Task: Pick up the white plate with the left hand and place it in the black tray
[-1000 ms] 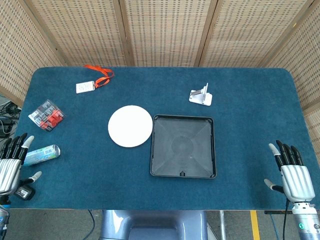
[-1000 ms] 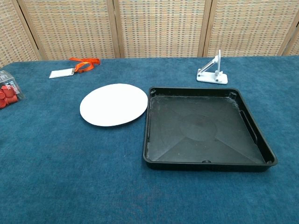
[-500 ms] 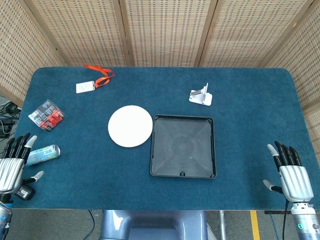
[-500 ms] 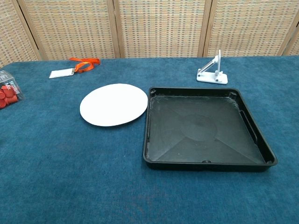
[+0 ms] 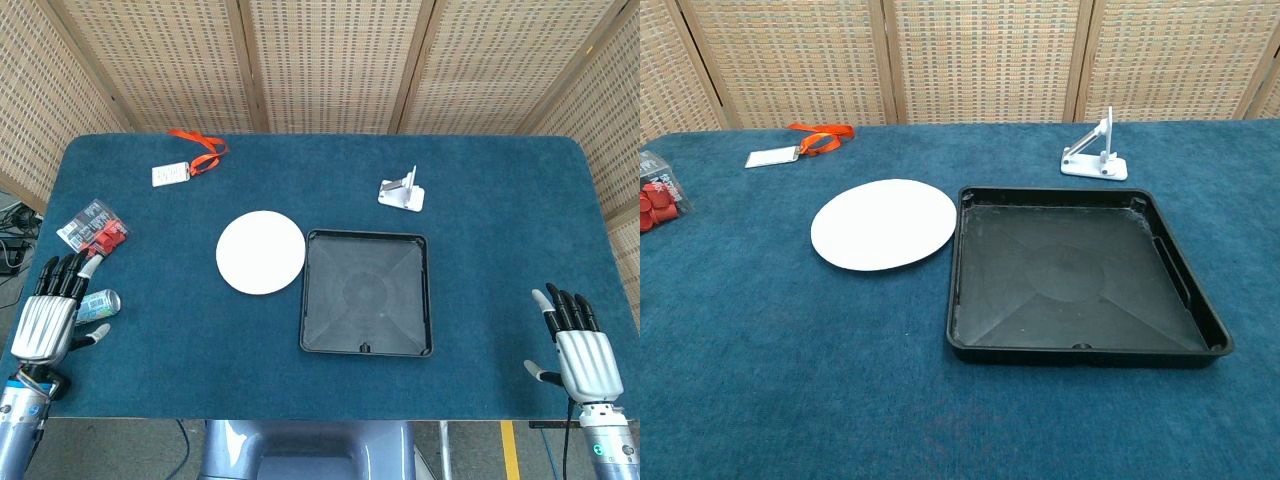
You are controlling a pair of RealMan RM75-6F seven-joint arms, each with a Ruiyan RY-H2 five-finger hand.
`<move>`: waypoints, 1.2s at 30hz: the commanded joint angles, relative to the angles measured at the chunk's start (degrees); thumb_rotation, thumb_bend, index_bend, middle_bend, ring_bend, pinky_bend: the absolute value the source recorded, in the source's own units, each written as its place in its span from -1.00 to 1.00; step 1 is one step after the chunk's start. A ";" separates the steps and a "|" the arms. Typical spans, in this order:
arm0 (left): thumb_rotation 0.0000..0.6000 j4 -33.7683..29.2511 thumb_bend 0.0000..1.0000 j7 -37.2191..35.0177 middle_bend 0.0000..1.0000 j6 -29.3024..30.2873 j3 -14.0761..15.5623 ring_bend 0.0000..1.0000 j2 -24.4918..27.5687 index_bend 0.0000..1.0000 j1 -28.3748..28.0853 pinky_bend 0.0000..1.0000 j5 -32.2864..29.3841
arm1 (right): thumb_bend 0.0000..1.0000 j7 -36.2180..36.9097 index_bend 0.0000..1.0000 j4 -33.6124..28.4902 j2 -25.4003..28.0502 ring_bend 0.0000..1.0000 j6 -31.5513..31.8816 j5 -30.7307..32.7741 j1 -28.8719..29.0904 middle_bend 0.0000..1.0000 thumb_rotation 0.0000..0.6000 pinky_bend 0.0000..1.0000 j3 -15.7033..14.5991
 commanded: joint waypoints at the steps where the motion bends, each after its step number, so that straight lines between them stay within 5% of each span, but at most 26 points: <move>1: 1.00 2.42 -1.00 1.31 -1.00 -2.42 -2.19 -1.00 -2.72 -0.40 -3.15 -1.00 -0.50 | -0.77 0.12 -1.00 0.29 -0.23 -1.00 -0.18 0.02 0.11 -1.00 1.00 -1.00 -0.02; 13: 1.00 16.64 -0.93 1.43 -1.00 -9.51 -5.88 -1.00 -15.48 -0.08 -13.20 -1.00 -1.88 | -0.77 0.95 -1.00 1.78 -1.15 -1.00 -0.97 0.61 0.43 -1.00 1.00 -1.00 0.07; 24: 1.00 28.02 -0.65 3.21 -1.00 -15.35 -4.28 -1.00 -24.08 -0.05 -19.26 -1.00 -1.65 | -0.77 1.92 -1.00 2.17 -1.19 -1.00 -0.84 0.81 0.39 -1.00 1.00 -1.00 0.22; 29: 1.00 30.02 -0.64 3.38 -1.00 -16.69 -3.80 -1.00 -26.04 -0.04 -20.78 -1.00 -1.56 | -0.77 2.22 -1.00 2.09 -1.08 -1.00 -0.65 0.66 0.34 -1.00 1.00 -1.00 0.21; 36: 1.00 31.77 -0.33 4.32 -1.00 -17.89 -2.73 -1.00 -28.28 -0.02 -22.34 -1.00 -1.30 | -0.78 3.01 -1.00 2.07 -0.87 -1.00 -0.39 0.61 0.26 -1.00 1.00 -1.00 0.30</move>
